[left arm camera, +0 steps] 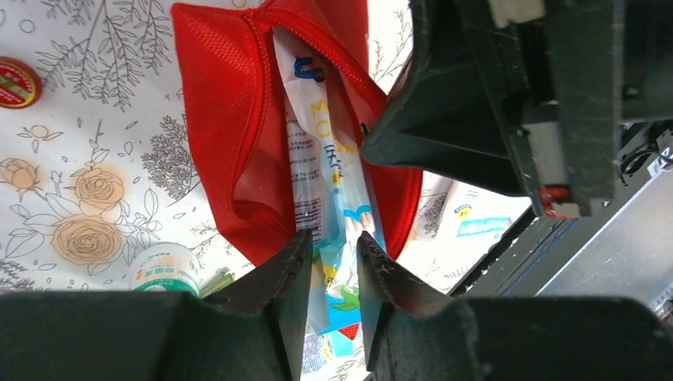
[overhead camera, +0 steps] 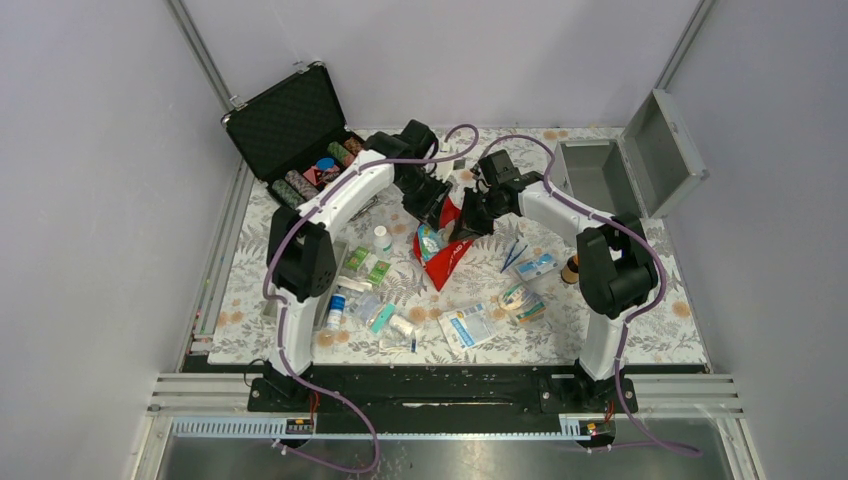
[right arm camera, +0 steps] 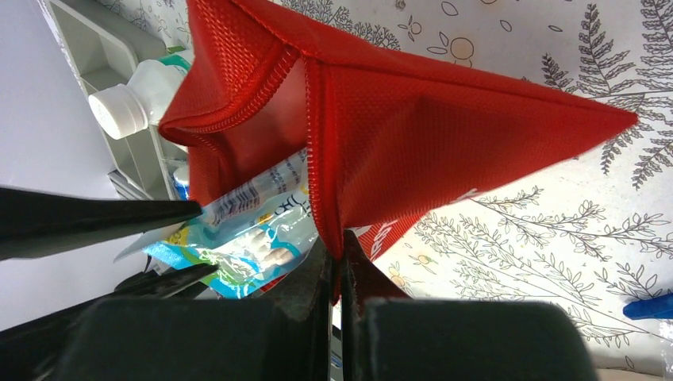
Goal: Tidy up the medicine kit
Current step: Place the medical item at the medicine pouch.
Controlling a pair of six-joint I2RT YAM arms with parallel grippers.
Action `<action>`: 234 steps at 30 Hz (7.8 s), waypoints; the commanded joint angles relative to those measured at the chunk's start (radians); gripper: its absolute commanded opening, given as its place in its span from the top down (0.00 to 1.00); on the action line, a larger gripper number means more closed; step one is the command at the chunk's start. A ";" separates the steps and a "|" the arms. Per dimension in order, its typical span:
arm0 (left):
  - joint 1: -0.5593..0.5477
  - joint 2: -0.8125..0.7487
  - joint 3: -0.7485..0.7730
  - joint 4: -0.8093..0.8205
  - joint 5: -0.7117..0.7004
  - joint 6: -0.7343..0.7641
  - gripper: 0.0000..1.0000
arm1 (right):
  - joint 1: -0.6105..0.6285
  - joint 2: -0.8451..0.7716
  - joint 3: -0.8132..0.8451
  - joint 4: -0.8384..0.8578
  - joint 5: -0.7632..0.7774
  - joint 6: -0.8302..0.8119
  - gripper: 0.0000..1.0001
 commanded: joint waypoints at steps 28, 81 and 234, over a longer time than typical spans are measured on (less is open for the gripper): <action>-0.044 -0.336 -0.462 0.481 -0.139 -0.131 1.00 | 0.003 0.033 -0.032 0.103 -0.201 0.114 1.00; -0.020 -0.320 -1.145 1.680 0.021 -0.709 1.00 | -0.101 0.025 0.067 -0.256 -0.241 -0.339 0.40; -0.095 -0.211 -1.083 1.561 -0.182 -1.169 1.00 | -0.024 0.105 -0.036 -0.052 -0.149 -0.149 1.00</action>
